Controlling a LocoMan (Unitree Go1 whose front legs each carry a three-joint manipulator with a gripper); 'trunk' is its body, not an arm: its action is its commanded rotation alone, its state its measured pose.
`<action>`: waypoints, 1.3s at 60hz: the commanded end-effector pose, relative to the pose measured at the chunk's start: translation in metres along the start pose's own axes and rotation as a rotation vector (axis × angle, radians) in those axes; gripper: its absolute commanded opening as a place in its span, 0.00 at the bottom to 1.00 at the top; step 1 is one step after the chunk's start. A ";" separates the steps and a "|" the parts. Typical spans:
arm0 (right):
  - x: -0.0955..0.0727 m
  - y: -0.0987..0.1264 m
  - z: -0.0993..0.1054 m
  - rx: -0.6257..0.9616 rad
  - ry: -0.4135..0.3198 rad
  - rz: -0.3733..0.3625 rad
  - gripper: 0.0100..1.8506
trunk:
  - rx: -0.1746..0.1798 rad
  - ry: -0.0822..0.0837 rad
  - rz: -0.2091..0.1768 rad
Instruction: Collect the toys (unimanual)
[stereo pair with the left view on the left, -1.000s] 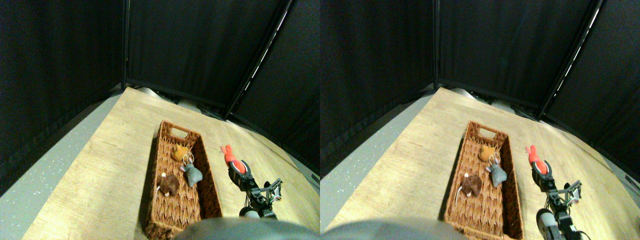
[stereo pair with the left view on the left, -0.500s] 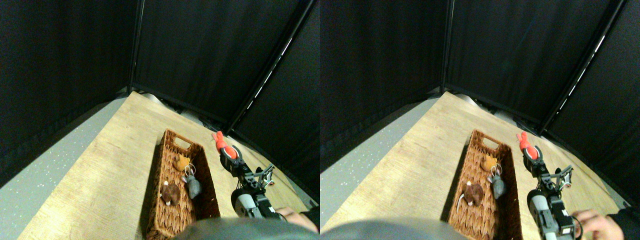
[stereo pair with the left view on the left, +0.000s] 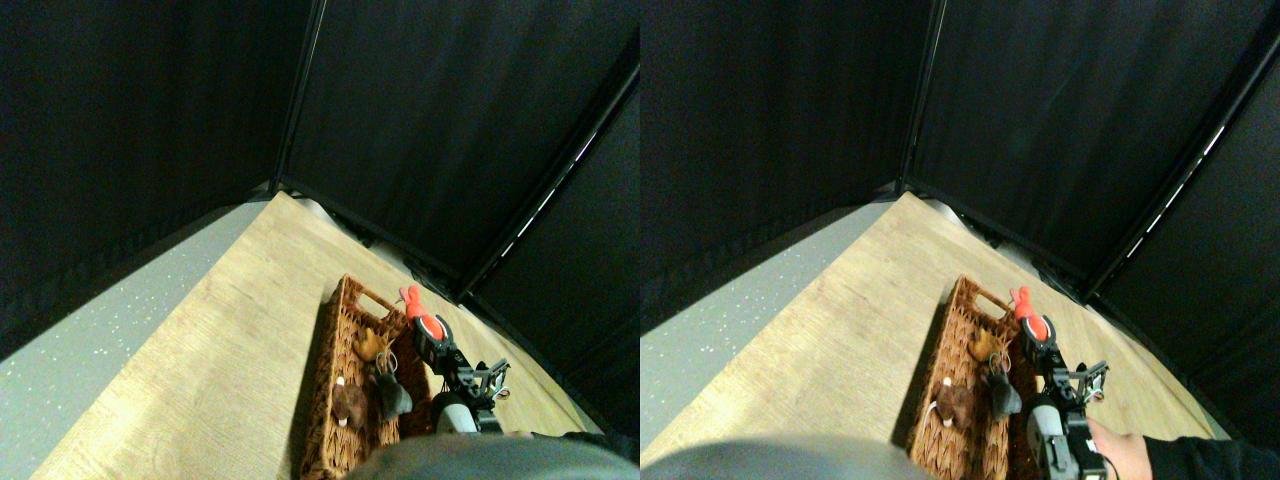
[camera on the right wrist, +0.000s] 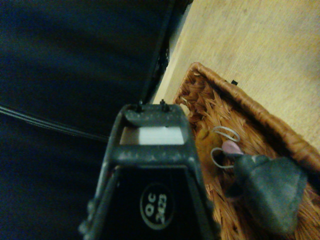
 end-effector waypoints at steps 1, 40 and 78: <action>-0.002 0.004 0.003 -0.002 -0.013 0.022 0.03 | 0.001 0.009 0.019; 0.001 0.003 0.016 -0.121 -0.001 0.014 0.76 | 0.028 0.024 0.008; -0.019 -0.036 0.113 -0.134 -0.538 0.019 0.03 | 0.143 0.061 -0.106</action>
